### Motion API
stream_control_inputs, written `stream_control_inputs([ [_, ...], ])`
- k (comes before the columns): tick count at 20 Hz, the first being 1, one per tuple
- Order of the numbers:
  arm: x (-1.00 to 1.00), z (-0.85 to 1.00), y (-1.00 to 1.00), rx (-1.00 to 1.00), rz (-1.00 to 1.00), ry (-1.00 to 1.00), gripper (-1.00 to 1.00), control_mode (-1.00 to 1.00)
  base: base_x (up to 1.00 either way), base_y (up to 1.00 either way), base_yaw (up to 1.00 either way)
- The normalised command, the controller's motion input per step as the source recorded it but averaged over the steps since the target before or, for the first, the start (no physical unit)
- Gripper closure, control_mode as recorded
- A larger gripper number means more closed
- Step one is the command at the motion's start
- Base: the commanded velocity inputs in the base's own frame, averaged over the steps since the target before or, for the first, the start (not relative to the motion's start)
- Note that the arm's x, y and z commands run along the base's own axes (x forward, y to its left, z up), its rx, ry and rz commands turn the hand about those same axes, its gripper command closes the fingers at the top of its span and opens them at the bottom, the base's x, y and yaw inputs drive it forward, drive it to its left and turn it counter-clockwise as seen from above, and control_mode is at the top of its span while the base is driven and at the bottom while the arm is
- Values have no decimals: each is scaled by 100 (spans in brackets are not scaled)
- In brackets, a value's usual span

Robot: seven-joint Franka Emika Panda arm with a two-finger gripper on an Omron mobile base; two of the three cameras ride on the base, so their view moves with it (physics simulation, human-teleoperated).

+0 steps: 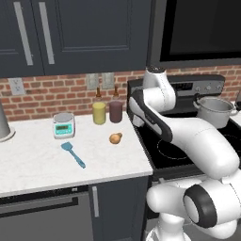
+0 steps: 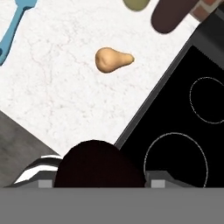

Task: Put the avocado and squash in the pot. Retrieve the spatula and lightly stir the vegetables in the pot.

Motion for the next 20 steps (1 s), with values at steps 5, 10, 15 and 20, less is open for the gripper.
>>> stream_control_inputs([
  [5,0,0,0,0,0,0,100,100,0,-73,0],
  [10,0,0,0,0,0,0,100,100,0,-86,0],
  [15,0,0,0,0,0,0,100,100,0,-78,0],
  [20,0,0,0,0,0,0,100,100,4,-49,0],
])
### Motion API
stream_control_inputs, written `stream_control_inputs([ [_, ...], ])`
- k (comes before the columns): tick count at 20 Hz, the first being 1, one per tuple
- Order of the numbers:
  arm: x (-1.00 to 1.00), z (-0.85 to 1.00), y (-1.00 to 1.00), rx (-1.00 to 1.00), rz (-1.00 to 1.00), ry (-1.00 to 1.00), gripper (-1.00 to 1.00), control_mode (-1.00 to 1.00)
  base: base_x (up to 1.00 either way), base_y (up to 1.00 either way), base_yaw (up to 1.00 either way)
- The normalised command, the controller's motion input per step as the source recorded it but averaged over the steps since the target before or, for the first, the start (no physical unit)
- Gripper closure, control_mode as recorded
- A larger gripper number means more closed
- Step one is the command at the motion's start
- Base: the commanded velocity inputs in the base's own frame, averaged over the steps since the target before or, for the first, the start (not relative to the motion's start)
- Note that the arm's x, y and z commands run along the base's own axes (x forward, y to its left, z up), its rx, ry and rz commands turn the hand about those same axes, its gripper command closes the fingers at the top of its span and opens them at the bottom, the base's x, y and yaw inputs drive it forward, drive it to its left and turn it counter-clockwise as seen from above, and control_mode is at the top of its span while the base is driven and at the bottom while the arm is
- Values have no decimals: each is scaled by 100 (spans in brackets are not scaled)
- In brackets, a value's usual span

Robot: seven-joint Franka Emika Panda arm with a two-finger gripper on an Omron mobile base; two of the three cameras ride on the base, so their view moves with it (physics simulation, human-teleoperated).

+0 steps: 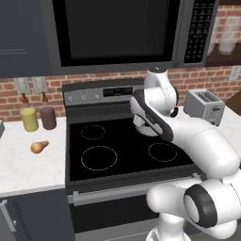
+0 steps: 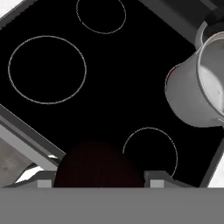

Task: Put the avocado and squash in the pot. Retrieve the spatula and lightly stir the vegetables in the pot.

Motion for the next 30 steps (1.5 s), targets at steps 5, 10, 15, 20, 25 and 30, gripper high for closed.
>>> stream_control_inputs([
  [5,0,0,0,0,0,0,100,100,15,-33,0],
  [10,0,0,0,0,0,0,100,100,11,-43,0],
  [15,0,0,0,0,0,0,100,100,5,-46,0],
  [20,3,-2,0,0,0,0,100,-100,0,-5,0],
  [25,45,-18,15,4,-1,-4,100,-100,0,0,0],
  [30,60,-6,-12,14,-1,-5,100,-100,0,0,0],
])
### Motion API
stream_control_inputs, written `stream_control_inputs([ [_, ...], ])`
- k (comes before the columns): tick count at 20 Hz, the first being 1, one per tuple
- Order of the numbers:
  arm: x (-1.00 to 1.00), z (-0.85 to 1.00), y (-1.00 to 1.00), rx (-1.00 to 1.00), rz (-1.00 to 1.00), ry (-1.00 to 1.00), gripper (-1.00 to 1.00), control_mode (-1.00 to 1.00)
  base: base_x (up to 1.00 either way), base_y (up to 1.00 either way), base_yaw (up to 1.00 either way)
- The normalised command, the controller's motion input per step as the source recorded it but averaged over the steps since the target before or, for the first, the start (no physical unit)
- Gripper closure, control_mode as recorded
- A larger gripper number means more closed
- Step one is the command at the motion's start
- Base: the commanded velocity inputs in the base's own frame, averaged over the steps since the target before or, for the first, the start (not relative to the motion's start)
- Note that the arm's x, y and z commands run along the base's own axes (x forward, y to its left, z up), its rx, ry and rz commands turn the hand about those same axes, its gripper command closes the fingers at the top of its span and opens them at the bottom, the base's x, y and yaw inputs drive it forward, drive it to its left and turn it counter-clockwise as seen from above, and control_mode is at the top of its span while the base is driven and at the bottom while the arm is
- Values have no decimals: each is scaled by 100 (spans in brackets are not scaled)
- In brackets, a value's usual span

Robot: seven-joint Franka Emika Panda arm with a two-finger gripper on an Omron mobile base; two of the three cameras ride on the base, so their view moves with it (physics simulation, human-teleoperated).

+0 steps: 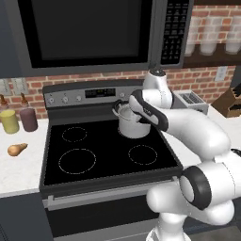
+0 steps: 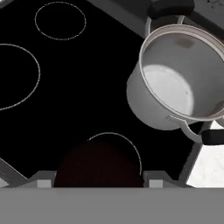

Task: Put the avocado and squash in the pot. Retrieve the spatula and lightly stir the vegetables in the pot.

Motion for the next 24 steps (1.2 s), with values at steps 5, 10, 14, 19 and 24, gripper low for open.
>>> stream_control_inputs([
  [5,66,-6,-23,12,0,-7,100,-100,0,0,0],
  [10,58,-2,-3,11,-2,0,100,-100,0,0,0],
  [14,35,-6,0,1,-3,4,100,-100,0,0,0],
  [19,3,-3,0,0,0,5,100,-100,0,0,0],
  [24,10,-16,0,-1,0,5,100,-100,0,0,0],
])
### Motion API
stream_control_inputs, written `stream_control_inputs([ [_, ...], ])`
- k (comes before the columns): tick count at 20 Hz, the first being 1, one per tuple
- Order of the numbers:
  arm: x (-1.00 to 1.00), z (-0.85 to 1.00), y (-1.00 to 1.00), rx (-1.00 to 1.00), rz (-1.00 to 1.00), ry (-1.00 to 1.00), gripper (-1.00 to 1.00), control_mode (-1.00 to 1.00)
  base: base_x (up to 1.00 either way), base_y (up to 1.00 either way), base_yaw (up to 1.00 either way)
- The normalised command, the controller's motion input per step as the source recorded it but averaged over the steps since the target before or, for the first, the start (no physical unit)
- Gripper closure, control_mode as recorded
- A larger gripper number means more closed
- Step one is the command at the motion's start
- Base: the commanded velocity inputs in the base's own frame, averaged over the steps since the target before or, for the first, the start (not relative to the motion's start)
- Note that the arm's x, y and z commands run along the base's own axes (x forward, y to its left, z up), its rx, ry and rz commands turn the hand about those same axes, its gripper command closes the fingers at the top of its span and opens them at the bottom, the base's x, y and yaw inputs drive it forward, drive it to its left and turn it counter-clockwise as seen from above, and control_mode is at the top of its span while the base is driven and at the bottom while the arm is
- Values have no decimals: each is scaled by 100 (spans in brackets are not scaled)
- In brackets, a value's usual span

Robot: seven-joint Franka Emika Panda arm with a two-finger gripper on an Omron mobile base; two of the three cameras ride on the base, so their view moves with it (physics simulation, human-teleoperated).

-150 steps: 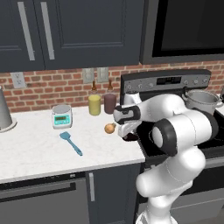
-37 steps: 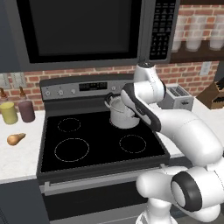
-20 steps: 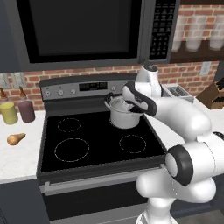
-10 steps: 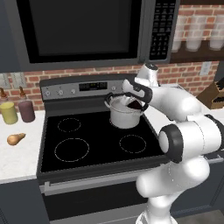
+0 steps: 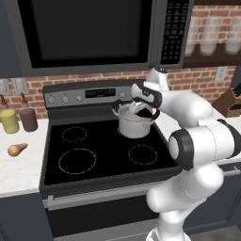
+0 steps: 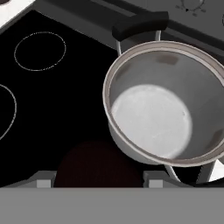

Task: Put the avocado and squash in the pot. Retrieve the spatula and lightly stir the vegetables in the pot.

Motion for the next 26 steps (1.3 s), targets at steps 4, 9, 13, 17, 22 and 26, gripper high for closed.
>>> stream_control_inputs([
  [4,23,-50,0,-8,-2,0,100,-100,0,0,0],
  [9,23,-41,0,-5,-2,0,100,-100,0,0,0],
  [13,28,-5,0,0,-4,9,100,-100,0,0,0],
  [17,28,0,0,1,-4,15,100,-100,0,0,0],
  [22,24,3,0,3,-4,18,100,-100,0,0,0],
  [26,17,3,-3,4,-3,15,100,-100,0,0,0],
])
